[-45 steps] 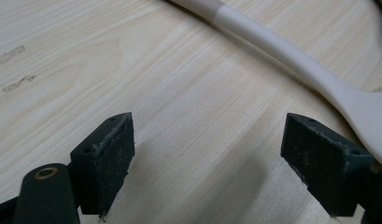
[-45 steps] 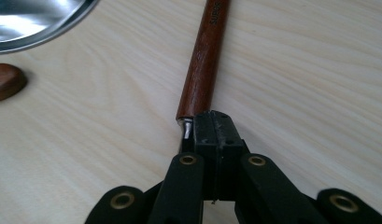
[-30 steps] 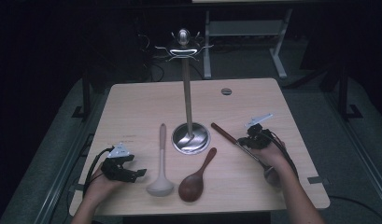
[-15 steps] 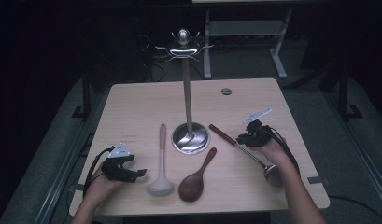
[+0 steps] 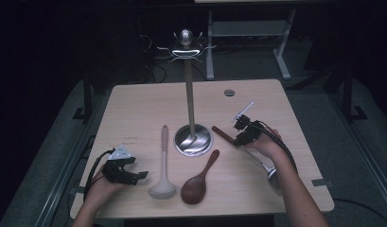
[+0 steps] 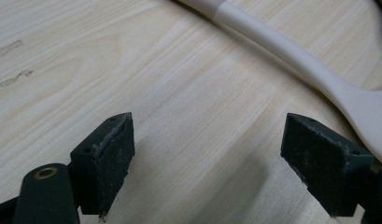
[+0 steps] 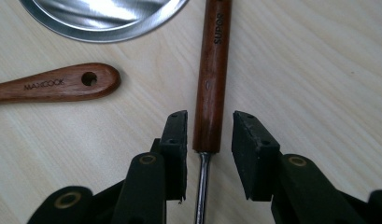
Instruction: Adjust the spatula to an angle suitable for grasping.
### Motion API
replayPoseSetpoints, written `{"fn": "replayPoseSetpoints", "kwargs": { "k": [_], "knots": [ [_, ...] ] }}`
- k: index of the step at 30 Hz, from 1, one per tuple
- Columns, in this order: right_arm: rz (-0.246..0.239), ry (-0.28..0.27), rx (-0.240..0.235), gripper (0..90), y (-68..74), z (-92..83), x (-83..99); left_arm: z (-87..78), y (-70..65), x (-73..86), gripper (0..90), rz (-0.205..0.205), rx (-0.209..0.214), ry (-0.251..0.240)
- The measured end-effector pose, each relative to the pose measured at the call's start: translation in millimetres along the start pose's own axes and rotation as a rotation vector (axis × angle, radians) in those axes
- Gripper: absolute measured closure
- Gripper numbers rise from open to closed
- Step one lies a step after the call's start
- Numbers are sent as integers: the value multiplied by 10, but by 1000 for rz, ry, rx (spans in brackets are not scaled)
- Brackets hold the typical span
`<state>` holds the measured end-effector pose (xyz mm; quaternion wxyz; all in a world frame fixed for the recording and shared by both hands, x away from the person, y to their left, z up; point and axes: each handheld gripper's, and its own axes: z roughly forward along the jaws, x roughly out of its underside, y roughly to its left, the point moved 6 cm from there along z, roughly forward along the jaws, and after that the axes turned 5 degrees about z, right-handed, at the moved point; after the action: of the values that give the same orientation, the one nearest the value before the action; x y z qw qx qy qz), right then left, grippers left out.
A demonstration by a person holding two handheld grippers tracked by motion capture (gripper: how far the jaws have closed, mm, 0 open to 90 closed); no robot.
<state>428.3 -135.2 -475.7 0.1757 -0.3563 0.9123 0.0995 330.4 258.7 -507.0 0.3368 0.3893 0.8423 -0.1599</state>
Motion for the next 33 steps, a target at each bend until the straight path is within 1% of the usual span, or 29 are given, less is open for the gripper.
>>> {"fn": "replayPoseSetpoints", "kwargs": {
  "k": [2, 4, 5, 7, 8, 9, 11, 12, 14, 17, 19, 20, 23, 24, 26, 29, 31, 32, 33],
  "knots": [
    [5, 26, 0, 659, 16, 36, -33, 0, -1, 0, 173, -1, 1, -1],
    [4, 36, -2, 659, 22, 51, -44, 0, -2, 0, 173, -1, 2, -1],
    [3, 66, 13, 659, 28, 95, -64, 2, -2, 0, 173, 1, 3, 0],
    [2, 75, 16, 659, 33, 106, -70, 1, -3, -1, 173, 2, 3, -1],
    [0, 97, 27, 661, 33, 143, -87, -1, -6, -1, 173, -1, 4, -3],
    [0, 97, 27, 661, 33, 143, -87, -1, -6, -1, 173, -1, 4, -3],
    [-8, 125, 33, 664, 38, 179, -103, -3, -3, 2, 173, -2, 4, -3],
    [-4, 130, 27, 665, 42, 188, -107, -4, -1, 4, 173, -3, 4, -4],
    [2, 149, 33, 665, 27, 211, -106, -6, 4, 1, 173, -16, 5, -13],
    [2, 163, 38, 672, 10, 232, -111, -13, 14, 6, 173, -10, 2, -11],
    [2, 174, 43, 698, 3, 238, -111, -16, 23, 16, 173, -14, 4, -13],
    [10, 186, 34, 698, 10, 243, -108, -16, 23, 16, 173, -14, 4, -13],
    [4, 194, 35, 712, 11, 259, -115, -21, 27, 23, 173, -15, 5, -18],
    [9, 204, 34, 712, 18, 261, -116, -22, 27, 28, 173, -13, 5, -15],
    [7, 211, 50, 716, 21, 275, -120, -25, 30, 32, 173, -13, 5, -12],
    [17, 210, 51, 718, 23, 279, -118, -26, 27, 21, 173, -12, 2, -15],
    [19, 211, 50, 725, 22, 286, -114, -22, 10, 16, 173, -2, 3, -6],
    [25, 210, 47, 729, 18, 285, -112, -16, 0, 14, 173, -5, 5, -6],
    [41, 208, 39, 735, 11, 282, -110, -6, -15, 4, 173, -10, 5, -7]
  ]
}}
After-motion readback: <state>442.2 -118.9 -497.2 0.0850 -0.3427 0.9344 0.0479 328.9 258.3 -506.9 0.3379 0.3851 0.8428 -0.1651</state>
